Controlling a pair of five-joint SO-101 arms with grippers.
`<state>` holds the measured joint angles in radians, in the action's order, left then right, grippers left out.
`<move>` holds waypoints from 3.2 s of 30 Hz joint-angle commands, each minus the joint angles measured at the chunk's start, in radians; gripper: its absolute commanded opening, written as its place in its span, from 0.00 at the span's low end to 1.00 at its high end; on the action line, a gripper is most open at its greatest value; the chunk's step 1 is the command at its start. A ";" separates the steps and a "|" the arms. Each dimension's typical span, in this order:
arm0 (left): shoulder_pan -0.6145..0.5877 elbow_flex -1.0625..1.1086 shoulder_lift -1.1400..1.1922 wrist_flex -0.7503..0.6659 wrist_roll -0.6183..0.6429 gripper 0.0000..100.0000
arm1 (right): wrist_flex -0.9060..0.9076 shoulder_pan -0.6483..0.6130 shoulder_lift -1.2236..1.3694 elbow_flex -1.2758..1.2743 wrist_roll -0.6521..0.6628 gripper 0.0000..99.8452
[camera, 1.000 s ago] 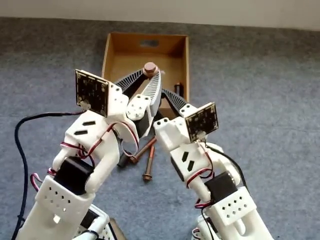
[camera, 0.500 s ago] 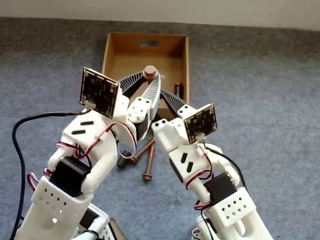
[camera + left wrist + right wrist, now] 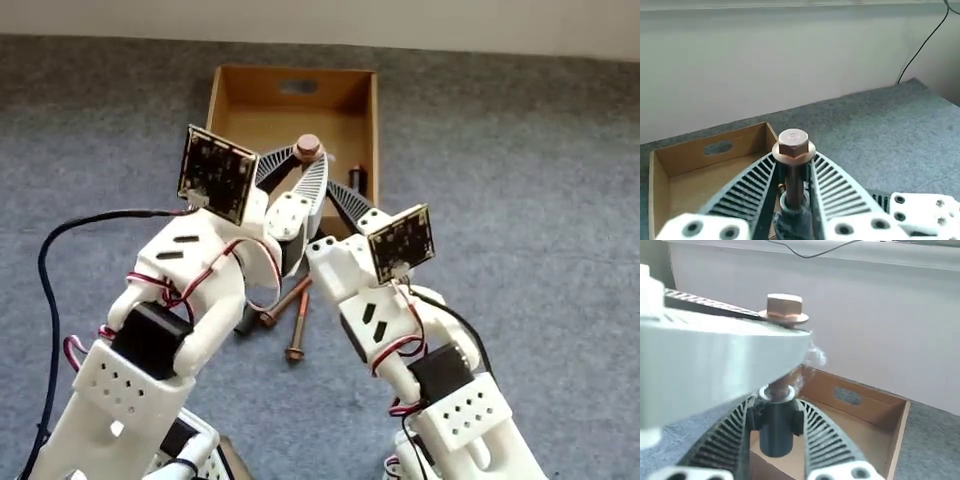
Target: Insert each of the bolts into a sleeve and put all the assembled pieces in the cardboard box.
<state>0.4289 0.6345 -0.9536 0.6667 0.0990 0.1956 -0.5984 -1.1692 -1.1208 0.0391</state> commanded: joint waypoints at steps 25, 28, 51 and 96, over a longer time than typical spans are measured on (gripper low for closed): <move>0.031 -0.165 0.019 0.190 -0.080 0.01 | -0.008 0.053 -0.024 0.018 -0.011 0.01; 0.028 -0.166 0.019 0.190 -0.081 0.01 | -0.008 0.053 -0.024 0.018 -0.011 0.01; 0.024 -0.170 0.010 0.210 -0.078 0.15 | -0.008 0.053 -0.024 0.016 -0.011 0.01; -0.311 -0.145 0.010 0.215 -0.083 0.02 | -0.008 0.053 -0.024 0.016 -0.011 0.01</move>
<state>0.1788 0.5010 -0.9367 0.8830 0.0222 0.1956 -0.5570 -1.1722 -1.1208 0.0376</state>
